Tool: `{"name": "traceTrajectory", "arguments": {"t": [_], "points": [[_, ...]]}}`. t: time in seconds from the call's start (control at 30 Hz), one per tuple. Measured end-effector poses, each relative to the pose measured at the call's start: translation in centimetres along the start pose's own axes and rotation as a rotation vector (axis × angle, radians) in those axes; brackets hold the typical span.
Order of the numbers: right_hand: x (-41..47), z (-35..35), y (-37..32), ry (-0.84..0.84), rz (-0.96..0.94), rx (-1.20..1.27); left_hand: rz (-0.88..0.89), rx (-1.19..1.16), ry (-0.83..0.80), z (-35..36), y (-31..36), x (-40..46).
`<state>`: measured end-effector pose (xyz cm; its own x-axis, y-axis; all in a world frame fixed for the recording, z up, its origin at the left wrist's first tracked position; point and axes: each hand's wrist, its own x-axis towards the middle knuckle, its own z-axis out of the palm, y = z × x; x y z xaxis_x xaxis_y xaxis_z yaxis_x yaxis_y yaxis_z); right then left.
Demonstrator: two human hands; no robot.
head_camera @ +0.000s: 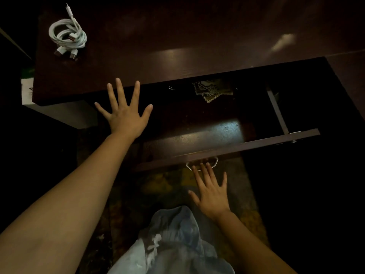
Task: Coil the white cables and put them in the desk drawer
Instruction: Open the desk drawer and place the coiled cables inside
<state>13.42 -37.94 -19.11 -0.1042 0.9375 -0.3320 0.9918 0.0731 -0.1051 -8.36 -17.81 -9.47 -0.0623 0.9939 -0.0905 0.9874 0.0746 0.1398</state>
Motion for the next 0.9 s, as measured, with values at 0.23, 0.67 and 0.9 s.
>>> {"name": "traceTrajectory", "arguments": {"t": [0.23, 0.67, 0.9], "points": [[-0.3, -2.7, 0.0, 0.101, -0.081, 0.012, 0.02, 0.024, -0.014, -0.7, -0.1, -0.9], [2.3, -22.1, -5.2, 0.213, -0.287, 0.062, 0.054, -0.042, 0.081, -10.8, 0.1, -8.9], [5.9, -27.1, -10.1, 0.205, -0.305, -0.041, 0.009, -0.045, 0.148, -13.8, -3.2, -10.6]]}}
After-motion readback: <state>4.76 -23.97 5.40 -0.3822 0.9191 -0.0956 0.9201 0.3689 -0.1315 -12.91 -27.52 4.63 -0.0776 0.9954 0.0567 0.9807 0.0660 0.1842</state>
